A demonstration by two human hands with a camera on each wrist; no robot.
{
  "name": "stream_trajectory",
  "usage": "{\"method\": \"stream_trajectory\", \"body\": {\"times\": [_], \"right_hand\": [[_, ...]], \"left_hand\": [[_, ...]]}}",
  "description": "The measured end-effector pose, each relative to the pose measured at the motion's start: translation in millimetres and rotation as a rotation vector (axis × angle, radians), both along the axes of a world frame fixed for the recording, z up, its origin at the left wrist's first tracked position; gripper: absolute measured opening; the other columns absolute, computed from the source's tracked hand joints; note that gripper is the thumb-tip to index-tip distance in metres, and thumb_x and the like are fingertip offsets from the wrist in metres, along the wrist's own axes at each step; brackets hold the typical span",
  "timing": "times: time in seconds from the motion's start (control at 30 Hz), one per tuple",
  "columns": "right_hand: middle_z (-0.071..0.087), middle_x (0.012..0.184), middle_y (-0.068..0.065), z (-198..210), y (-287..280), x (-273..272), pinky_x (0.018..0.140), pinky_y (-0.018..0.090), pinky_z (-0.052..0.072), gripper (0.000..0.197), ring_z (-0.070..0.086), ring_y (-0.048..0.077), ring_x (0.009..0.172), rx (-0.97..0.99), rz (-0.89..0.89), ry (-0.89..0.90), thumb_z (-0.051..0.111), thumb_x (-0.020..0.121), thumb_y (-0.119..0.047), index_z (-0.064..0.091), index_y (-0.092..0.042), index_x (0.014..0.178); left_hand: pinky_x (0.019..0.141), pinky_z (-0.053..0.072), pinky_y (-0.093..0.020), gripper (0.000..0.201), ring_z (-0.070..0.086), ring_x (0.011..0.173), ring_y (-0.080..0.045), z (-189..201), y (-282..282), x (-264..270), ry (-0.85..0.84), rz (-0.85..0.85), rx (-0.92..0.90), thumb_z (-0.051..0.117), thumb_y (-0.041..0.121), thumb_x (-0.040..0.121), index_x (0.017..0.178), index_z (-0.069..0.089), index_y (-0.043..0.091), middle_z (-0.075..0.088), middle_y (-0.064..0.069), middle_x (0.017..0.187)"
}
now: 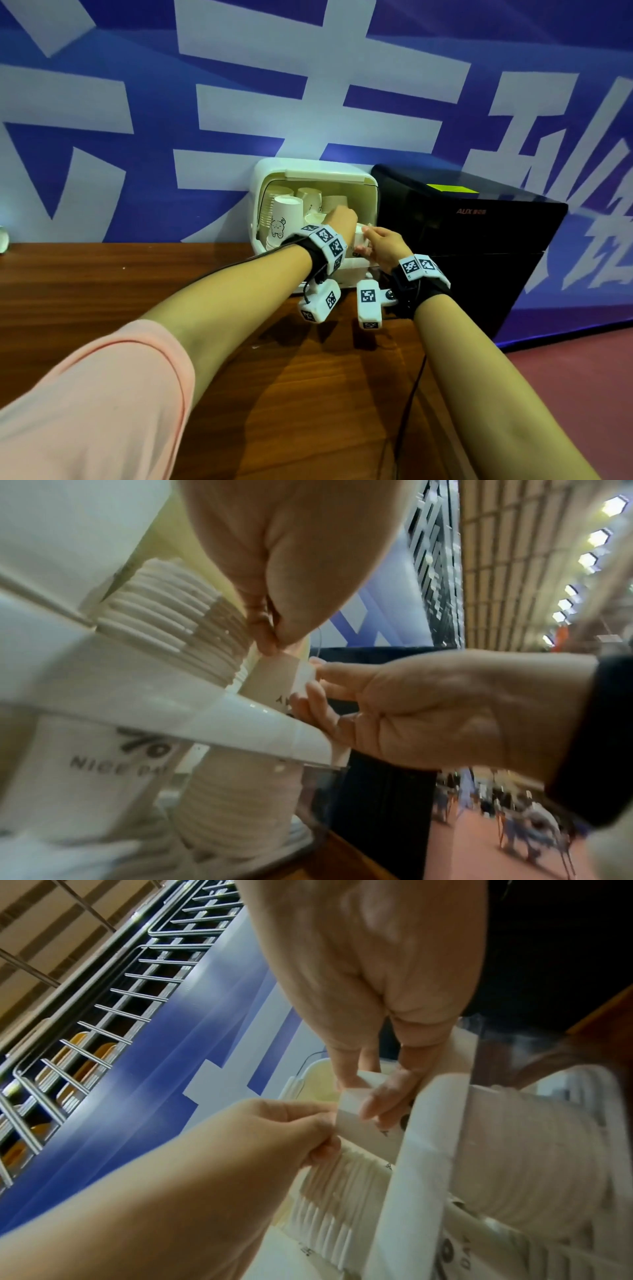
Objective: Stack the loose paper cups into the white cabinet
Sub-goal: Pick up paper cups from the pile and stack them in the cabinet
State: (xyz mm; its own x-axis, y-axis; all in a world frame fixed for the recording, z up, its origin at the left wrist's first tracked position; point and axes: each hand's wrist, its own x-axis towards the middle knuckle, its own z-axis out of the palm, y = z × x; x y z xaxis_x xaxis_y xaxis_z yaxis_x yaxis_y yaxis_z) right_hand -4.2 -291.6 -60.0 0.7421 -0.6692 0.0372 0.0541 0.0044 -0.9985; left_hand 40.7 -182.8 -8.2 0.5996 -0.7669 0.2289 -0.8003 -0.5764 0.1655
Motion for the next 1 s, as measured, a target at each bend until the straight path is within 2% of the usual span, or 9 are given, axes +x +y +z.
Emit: {"method": "stream_trajectory", "body": {"times": [0.2, 0.33, 0.43, 0.53, 0.67, 0.73, 0.8, 0.93, 1.0], "right_hand": [[0.058, 0.075, 0.012, 2.7, 3.3, 1.3, 0.043, 0.019, 0.052, 0.013, 0.058, 0.01, 0.036, -0.014, -0.05, 0.032, 0.053, 0.1, -0.014, 0.061, -0.006, 0.106], [0.052, 0.07, 0.009, 9.6, 9.3, -0.4, 0.035, 0.017, 0.044, 0.02, 0.052, 0.007, 0.03, -0.124, -0.1, 0.115, 0.051, 0.099, -0.009, 0.061, -0.011, 0.082], [0.059, 0.081, 0.014, 13.4, 14.1, -1.7, 0.05, 0.029, 0.055, 0.019, 0.061, 0.021, 0.054, -0.229, -0.105, 0.187, 0.049, 0.1, -0.016, 0.061, -0.012, 0.087], [0.059, 0.078, 0.011, 17.3, 17.9, -2.7, 0.049, 0.03, 0.054, 0.025, 0.061, 0.024, 0.061, -0.245, -0.176, 0.215, 0.049, 0.099, -0.026, 0.06, -0.005, 0.09], [0.067, 0.088, 0.017, 28.3, 26.9, 0.9, 0.081, 0.041, 0.055, 0.036, 0.065, 0.034, 0.086, -0.334, -0.317, 0.273, 0.055, 0.078, -0.032, 0.069, -0.003, 0.094], [0.062, 0.068, 0.01, 39.3, 52.9, 0.9, 0.068, 0.036, 0.051, 0.019, 0.062, 0.026, 0.069, -0.324, -0.243, 0.187, 0.054, 0.083, -0.015, 0.067, -0.007, 0.071], [0.057, 0.057, 0.006, 49.2, 83.5, 2.2, 0.057, 0.029, 0.047, 0.028, 0.057, 0.019, 0.057, -0.331, -0.149, 0.092, 0.052, 0.085, -0.004, 0.059, -0.01, 0.059], [0.053, 0.045, 0.001, 57.8, 150.8, 16.8, 0.045, 0.018, 0.042, 0.03, 0.051, 0.004, 0.037, -0.328, 0.101, 0.002, 0.052, 0.092, 0.003, 0.053, -0.006, 0.063], [0.054, 0.054, 0.005, 60.3, 188.1, 27.0, 0.049, 0.019, 0.041, 0.029, 0.049, 0.003, 0.039, -0.38, 0.229, 0.011, 0.053, 0.093, 0.0, 0.054, -0.008, 0.066]], "left_hand": [[0.088, 0.048, -0.031, 0.027, 0.061, 0.11, -0.029, 0.1, -4.3, -8.7, -0.145, 0.042, 0.137, 0.043, 0.006, 0.098, 0.114, 0.063, -0.002, 0.065, -0.015, 0.116], [0.094, 0.044, -0.029, 0.031, 0.056, 0.119, -0.025, 0.1, -3.3, -17.4, -0.121, 0.015, 0.199, 0.042, 0.017, 0.101, 0.125, 0.057, 0.004, 0.058, -0.01, 0.127], [0.097, 0.041, -0.031, 0.033, 0.052, 0.123, -0.027, -1.4, 5.6, -18.7, -0.075, -0.046, 0.168, 0.046, 0.02, 0.1, 0.128, 0.053, 0.003, 0.055, -0.013, 0.131], [0.102, 0.035, -0.034, 0.037, 0.043, 0.129, -0.031, -1.6, 21.7, -10.2, 0.003, -0.133, 0.063, 0.048, 0.012, 0.097, 0.131, 0.046, -0.002, 0.045, -0.02, 0.136], [0.105, 0.034, -0.028, 0.041, 0.047, 0.125, -0.026, 4.4, 59.3, -1.0, 0.11, -0.243, -0.176, 0.049, 0.002, 0.092, 0.133, 0.052, 0.003, 0.042, -0.016, 0.141], [0.103, 0.041, -0.029, 0.039, 0.052, 0.118, -0.024, 3.1, 84.4, 1.7, 0.147, -0.302, -0.25, 0.053, 0.0, 0.088, 0.127, 0.058, 0.006, 0.047, -0.013, 0.136], [0.1, 0.043, -0.026, 0.037, 0.055, 0.114, -0.022, 0.6, 111.5, 4.3, 0.156, -0.329, -0.308, 0.055, 0.0, 0.087, 0.123, 0.061, 0.006, 0.052, -0.011, 0.129], [0.08, 0.039, -0.01, 0.031, 0.059, 0.104, -0.021, 0.1, 183.1, 15.3, 0.14, -0.27, -0.43, 0.054, -0.004, 0.085, 0.11, 0.069, 0.005, 0.064, -0.011, 0.115], [0.084, 0.041, -0.011, 0.029, 0.061, 0.104, -0.018, -2.4, 224.2, 27.8, 0.181, -0.187, -0.497, 0.055, -0.003, 0.086, 0.108, 0.071, 0.008, 0.067, -0.008, 0.113]]}}
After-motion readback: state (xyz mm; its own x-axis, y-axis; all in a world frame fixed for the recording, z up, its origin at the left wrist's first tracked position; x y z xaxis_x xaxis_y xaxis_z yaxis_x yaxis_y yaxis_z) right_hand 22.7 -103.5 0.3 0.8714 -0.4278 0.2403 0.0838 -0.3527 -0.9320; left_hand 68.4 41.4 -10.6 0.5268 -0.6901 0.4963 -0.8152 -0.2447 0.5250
